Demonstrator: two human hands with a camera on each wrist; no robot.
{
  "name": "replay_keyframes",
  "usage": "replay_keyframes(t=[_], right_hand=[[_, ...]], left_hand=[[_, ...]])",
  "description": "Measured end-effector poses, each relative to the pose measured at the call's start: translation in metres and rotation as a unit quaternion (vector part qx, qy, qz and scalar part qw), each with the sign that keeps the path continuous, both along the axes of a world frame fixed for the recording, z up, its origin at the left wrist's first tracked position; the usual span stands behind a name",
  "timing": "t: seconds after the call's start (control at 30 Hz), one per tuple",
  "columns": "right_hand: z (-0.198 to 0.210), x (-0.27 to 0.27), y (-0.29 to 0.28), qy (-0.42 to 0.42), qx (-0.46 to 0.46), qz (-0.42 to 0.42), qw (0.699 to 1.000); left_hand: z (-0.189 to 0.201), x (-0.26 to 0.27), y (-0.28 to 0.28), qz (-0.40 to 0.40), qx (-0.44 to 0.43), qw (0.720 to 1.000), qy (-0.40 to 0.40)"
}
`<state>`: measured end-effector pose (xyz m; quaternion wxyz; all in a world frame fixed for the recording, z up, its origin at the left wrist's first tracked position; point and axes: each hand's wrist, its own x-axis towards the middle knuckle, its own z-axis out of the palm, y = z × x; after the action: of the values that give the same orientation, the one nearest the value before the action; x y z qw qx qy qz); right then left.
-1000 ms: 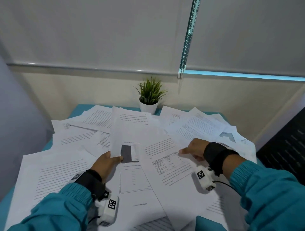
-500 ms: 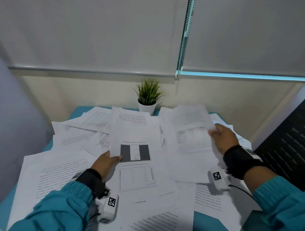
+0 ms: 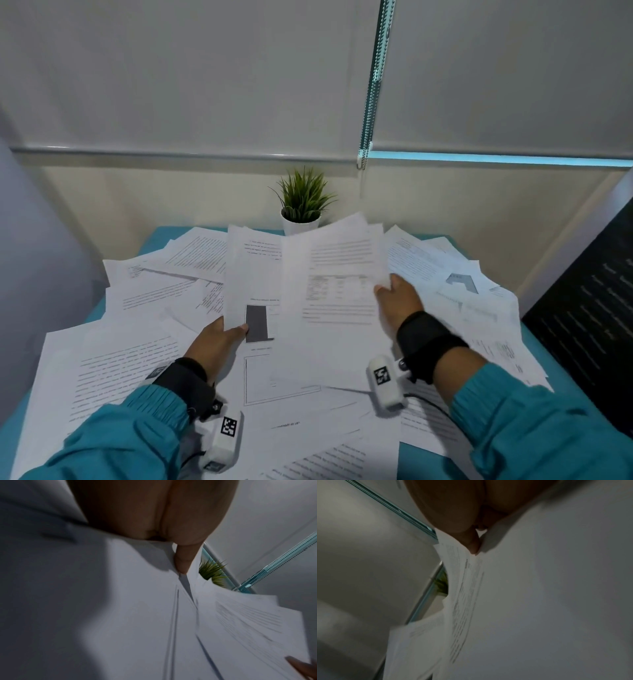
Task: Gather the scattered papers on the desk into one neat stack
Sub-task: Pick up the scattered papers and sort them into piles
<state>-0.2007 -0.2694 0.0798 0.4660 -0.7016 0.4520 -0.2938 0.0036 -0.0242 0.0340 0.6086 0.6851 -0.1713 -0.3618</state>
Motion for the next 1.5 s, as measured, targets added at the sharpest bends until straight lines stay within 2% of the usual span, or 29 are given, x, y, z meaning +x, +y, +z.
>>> replay_keyframes(t=[0.13, 0.23, 0.33, 0.4, 0.47, 0.6, 0.7, 0.8, 1.0, 1.07, 1.17, 1.3, 1.4, 1.5], right_hand=[[-0.01, 0.031, 0.03, 0.036, 0.037, 0.032, 0.998], [-0.011, 0.048, 0.049, 0.052, 0.045, 0.056, 0.996], [-0.018, 0.058, 0.057, 0.069, 0.038, 0.097, 0.992], [-0.02, 0.055, 0.054, 0.055, 0.046, 0.087, 0.994], [-0.019, 0.042, 0.039, 0.049, 0.052, 0.041, 0.997], [-0.01, -0.011, -0.002, 0.171, 0.063, -0.06, 0.981], [-0.01, -0.049, -0.017, 0.229, 0.129, -0.054, 0.963], [-0.016, -0.066, -0.006, 0.204, 0.197, -0.039, 0.958], [-0.038, -0.068, 0.04, 0.12, 0.236, 0.025, 0.964], [-0.038, -0.066, 0.049, 0.109, 0.208, 0.036, 0.971], [-0.02, -0.07, 0.049, 0.139, 0.133, 0.04, 0.98], [0.005, -0.084, 0.019, 0.074, 0.107, -0.044, 0.991], [0.009, -0.098, -0.013, 0.141, 0.064, -0.109, 0.982], [-0.003, -0.112, -0.034, 0.22, 0.065, -0.145, 0.963]], left_hand=[[0.002, -0.004, -0.003, 0.031, 0.009, 0.999, -0.024], [0.004, -0.008, -0.002, 0.04, 0.068, 0.992, -0.099], [0.006, -0.012, 0.001, 0.026, 0.035, 0.996, -0.072], [0.012, -0.015, 0.001, 0.023, 0.04, 0.996, -0.079], [0.013, -0.016, 0.001, 0.02, 0.048, 0.995, -0.088], [0.009, -0.011, 0.0, 0.025, 0.047, 0.996, -0.076], [0.005, -0.007, -0.001, 0.022, 0.042, 0.996, -0.071], [0.003, -0.006, -0.001, 0.019, 0.043, 0.996, -0.073], [0.004, -0.007, -0.001, 0.03, 0.046, 0.996, -0.068], [0.005, -0.008, -0.001, 0.03, 0.044, 0.997, -0.06], [0.011, -0.01, -0.002, 0.034, 0.026, 0.998, -0.044], [0.015, -0.006, -0.002, 0.03, 0.003, 0.999, -0.022], [0.01, -0.001, -0.001, 0.023, 0.018, 0.998, -0.055], [0.016, -0.007, -0.002, 0.024, 0.03, 0.996, -0.079]])
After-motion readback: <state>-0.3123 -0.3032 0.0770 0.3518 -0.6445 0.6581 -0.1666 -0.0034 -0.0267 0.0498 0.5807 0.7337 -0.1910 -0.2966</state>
